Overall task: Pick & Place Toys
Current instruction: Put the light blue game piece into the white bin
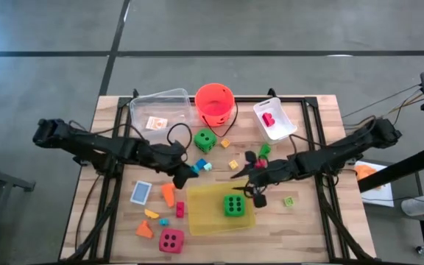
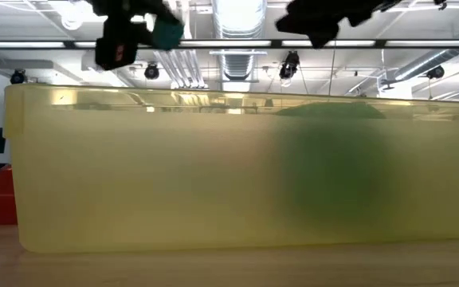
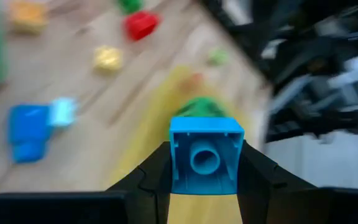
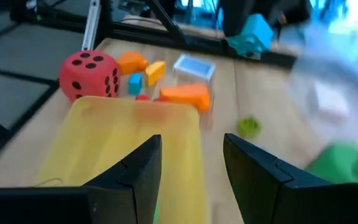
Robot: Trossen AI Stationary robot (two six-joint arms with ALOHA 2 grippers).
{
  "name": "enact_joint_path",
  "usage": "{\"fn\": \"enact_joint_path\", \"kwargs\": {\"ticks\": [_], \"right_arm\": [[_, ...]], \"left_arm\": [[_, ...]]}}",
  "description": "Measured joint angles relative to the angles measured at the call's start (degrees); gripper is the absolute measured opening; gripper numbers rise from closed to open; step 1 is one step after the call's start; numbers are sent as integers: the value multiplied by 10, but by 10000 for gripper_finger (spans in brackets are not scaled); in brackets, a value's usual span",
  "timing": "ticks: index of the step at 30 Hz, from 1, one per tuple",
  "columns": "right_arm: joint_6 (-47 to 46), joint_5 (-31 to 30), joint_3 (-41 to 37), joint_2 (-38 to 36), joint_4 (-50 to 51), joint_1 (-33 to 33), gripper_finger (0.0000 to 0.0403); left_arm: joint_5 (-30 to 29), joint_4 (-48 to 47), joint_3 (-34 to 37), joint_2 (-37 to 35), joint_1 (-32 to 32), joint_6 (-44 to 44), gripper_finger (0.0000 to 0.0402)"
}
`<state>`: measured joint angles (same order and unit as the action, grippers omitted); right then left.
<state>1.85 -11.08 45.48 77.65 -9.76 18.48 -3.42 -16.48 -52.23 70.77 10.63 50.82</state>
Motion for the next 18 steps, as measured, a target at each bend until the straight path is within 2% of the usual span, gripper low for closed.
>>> {"fn": "enact_joint_path", "kwargs": {"ticks": [4,12,18], "right_arm": [[30,-40,47,37,-4,0,166],[31,-51,165,105,74,2,166],[29,-164,271,155,187,1,166]], "left_arm": [[15,74,0,2,11,-26,118],[18,175,0,3,18,-70,118],[5,184,0,12,18,-78,120]]}}
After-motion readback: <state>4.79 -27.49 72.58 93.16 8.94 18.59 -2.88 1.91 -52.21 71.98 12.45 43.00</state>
